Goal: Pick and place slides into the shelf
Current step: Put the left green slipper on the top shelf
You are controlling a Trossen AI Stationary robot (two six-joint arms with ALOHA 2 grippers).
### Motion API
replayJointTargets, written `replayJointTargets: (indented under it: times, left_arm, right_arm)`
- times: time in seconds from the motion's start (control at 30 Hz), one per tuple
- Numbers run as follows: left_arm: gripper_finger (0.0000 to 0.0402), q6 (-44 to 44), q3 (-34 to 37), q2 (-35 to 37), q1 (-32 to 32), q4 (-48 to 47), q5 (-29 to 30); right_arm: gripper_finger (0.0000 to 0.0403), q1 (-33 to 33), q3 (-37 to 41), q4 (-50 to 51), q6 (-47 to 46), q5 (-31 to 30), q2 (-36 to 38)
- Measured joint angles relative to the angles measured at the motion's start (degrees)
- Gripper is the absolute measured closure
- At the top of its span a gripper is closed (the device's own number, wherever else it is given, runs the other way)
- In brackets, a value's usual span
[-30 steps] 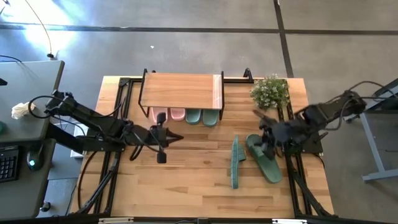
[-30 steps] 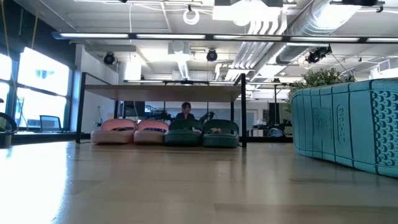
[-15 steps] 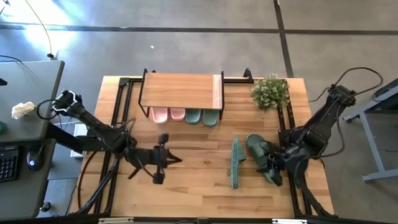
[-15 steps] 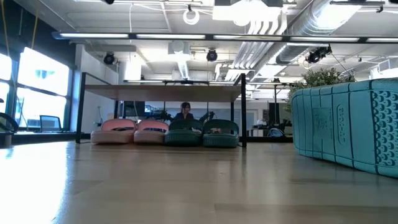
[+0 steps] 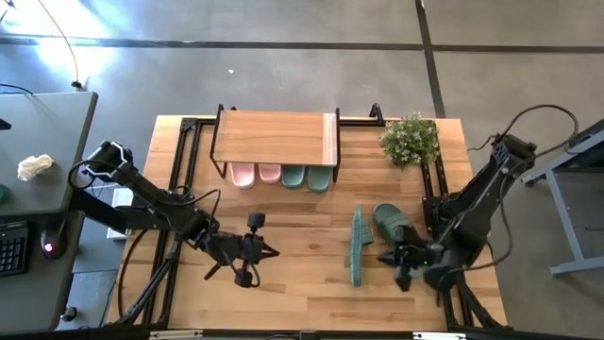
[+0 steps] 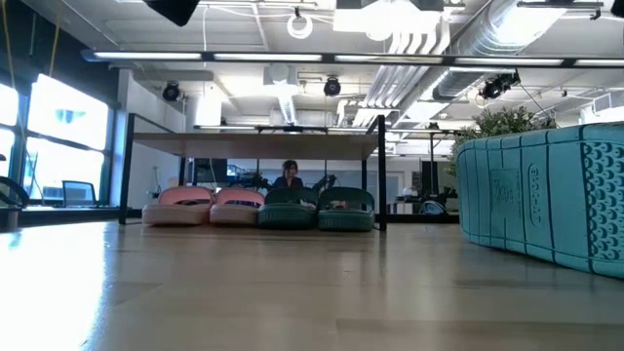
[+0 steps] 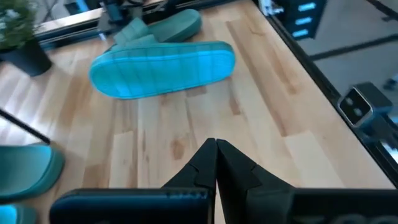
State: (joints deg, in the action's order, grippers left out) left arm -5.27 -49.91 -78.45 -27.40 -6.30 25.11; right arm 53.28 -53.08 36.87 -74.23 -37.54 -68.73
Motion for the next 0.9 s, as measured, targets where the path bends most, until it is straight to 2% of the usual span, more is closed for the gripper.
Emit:
replayJointTargets:
  times: [0.07, 0.13, 0.3, 0.43, 0.6, 0.77, 0.9]
  left_arm:
    - [0.0402, 0.85, 0.00, 0.00, 0.00, -0.14, -1.32]
    - [0.0401, 0.95, 0.00, 0.00, 0.00, -0.18, -2.17]
    - [0.0402, 2.43, 0.00, 0.00, 0.00, -0.47, -6.27]
    - [0.0402, 2.45, 0.00, 0.00, -0.01, -3.18, -7.20]
    - [0.0402, 1.84, -0.01, -0.02, -0.01, -5.96, -7.20]
    - [0.0402, 1.81, 0.00, -0.36, -0.02, -6.09, -6.82]
    - [0.0402, 1.81, 0.00, -0.35, -0.02, -6.32, -6.25]
  right_arm:
    - [0.0403, 0.00, 0.02, 0.52, -2.02, -5.19, -2.74]
    - [0.0402, 0.01, 0.02, 1.09, -4.50, -7.25, -5.69]
    - [0.0376, -0.76, 0.04, 5.91, -12.56, -2.52, -13.61]
    - [0.0327, -0.79, 0.04, 9.55, -18.15, 0.31, -18.26]
    - [0.0253, -0.79, 0.04, 13.95, -24.68, 0.41, -21.24]
    - [0.0189, -0.79, 0.04, 14.91, -23.06, -4.39, -22.70]
    - [0.0161, -0.80, 0.04, 15.30, -19.96, -5.42, -23.44]
